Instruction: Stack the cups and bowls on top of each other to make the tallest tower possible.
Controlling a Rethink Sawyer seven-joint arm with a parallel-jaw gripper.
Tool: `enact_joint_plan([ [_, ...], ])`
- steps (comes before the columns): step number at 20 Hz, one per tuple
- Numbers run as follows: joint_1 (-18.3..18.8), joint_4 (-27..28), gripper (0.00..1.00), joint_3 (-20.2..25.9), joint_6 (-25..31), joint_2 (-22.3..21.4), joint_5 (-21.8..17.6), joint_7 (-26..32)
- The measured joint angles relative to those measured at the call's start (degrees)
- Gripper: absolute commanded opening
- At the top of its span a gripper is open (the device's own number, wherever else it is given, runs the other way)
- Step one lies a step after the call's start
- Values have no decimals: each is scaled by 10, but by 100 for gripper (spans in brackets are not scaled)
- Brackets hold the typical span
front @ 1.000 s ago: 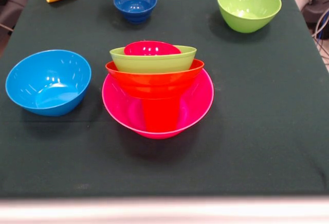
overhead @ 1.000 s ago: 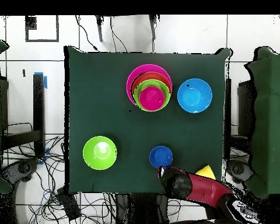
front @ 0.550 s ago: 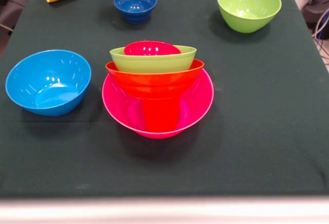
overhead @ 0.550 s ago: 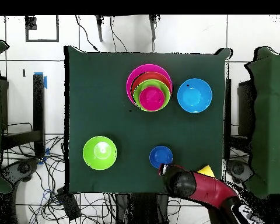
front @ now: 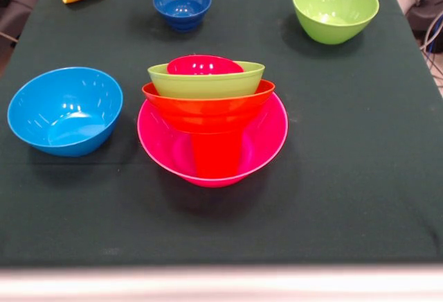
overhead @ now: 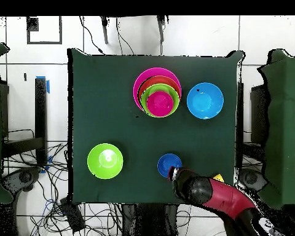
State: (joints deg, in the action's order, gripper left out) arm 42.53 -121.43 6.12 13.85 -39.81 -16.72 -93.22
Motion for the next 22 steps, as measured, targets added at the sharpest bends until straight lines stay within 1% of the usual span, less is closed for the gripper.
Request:
enact_joint_plan([
  [4, 18, -3, 100, 15, 0, 2, 1, 0],
  [7, 39, -10, 100, 30, 0, 3, 1, 0],
  [10, 50, -14, 100, 36, -3, 3, 1, 0],
  [14, 56, -19, 100, 41, -18, 6, 1, 0],
  [22, 56, -23, 100, 45, -63, 37, 1, 0],
])
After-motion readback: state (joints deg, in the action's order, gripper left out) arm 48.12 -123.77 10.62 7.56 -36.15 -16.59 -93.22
